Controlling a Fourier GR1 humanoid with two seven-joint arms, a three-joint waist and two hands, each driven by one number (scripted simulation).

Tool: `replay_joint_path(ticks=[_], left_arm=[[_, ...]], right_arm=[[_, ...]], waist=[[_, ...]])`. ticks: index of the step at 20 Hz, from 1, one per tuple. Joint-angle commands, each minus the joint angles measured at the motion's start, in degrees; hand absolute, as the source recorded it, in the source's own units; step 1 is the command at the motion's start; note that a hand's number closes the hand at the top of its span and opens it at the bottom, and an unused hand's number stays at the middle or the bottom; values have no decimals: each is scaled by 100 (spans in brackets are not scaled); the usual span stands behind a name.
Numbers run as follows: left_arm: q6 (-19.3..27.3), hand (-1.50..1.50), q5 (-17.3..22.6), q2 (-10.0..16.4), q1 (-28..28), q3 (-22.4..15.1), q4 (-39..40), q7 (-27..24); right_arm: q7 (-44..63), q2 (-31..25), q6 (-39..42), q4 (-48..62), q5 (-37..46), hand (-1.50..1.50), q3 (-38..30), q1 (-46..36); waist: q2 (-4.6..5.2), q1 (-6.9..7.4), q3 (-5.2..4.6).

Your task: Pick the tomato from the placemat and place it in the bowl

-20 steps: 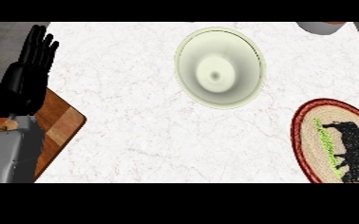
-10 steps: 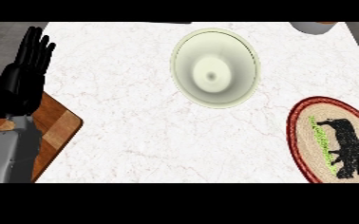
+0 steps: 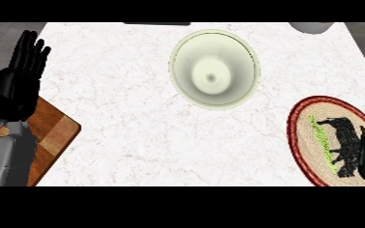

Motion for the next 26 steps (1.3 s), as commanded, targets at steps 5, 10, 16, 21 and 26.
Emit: replay_joint_path(ticks=[5,10,16,21,26], left_arm=[[0,0,27,73,-15,71,-54,113],[132,0,-46,-61,277,35,-308,118],[-238,0,246,212,401,291,-313,138],[-207,0,188,143,296,227,-227,79],[4,0,-20,-166,360,-36,-393,-11]], right_arm=[[248,1115,705,-138,32,150,345,-156],[731,1880,407,-485,18,150,534,198],[1498,2570,-551,-1182,229,150,820,940],[2005,2675,-827,-785,247,150,671,1301],[2147,3058,-753,-225,-51,-150,324,1264]], waist=[[-14,-100,1],[-46,-163,3],[-66,-224,2],[-23,-165,3],[20,-39,6]])
